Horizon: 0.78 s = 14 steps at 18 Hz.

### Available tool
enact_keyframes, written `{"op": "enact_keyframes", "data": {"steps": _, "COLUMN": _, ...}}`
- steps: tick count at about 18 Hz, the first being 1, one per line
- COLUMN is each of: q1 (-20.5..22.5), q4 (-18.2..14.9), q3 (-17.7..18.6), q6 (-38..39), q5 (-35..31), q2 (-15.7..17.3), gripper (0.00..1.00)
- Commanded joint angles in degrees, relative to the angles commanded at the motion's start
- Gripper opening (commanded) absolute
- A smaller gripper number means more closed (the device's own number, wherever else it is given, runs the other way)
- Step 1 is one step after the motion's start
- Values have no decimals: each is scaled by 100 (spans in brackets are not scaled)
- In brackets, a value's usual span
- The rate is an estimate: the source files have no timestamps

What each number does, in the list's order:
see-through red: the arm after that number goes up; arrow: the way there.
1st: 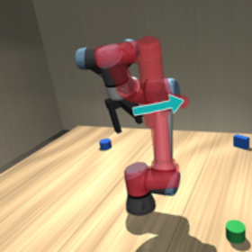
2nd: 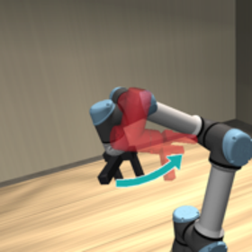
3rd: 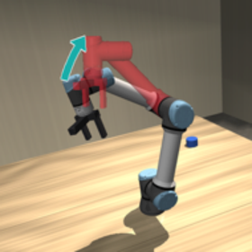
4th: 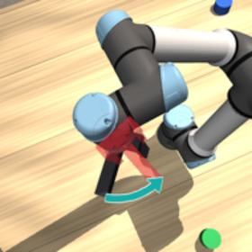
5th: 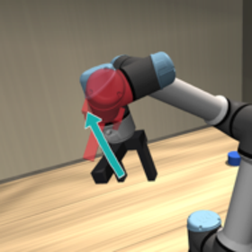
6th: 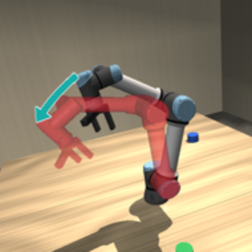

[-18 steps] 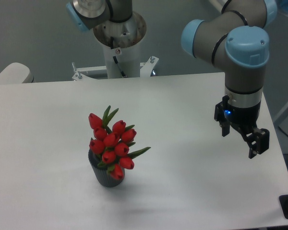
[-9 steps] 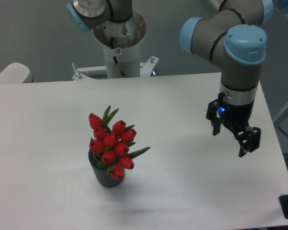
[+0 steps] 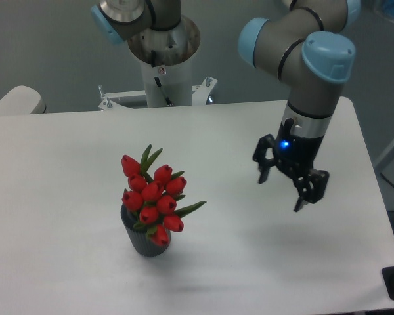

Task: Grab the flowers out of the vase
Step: 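Move the open gripper down onto the tulip stems above the vase rim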

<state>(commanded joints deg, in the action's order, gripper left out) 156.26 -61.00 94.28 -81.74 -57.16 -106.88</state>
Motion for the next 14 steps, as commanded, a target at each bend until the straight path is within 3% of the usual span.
{"op": "enact_keyframes", "data": {"steps": 3, "q1": 158, "q4": 0, "q3": 467, "q6": 9, "q5": 835, "q2": 88, "gripper": 100}}
{"op": "enact_keyframes", "data": {"steps": 9, "q1": 142, "q4": 61, "q3": 890, "q6": 194, "q5": 2005, "q2": 203, "gripper": 100}}
{"op": "enact_keyframes", "data": {"steps": 14, "q1": -78, "q4": 325, "q3": 1241, "q6": 264, "q5": 2235, "q2": 361, "gripper": 100}}
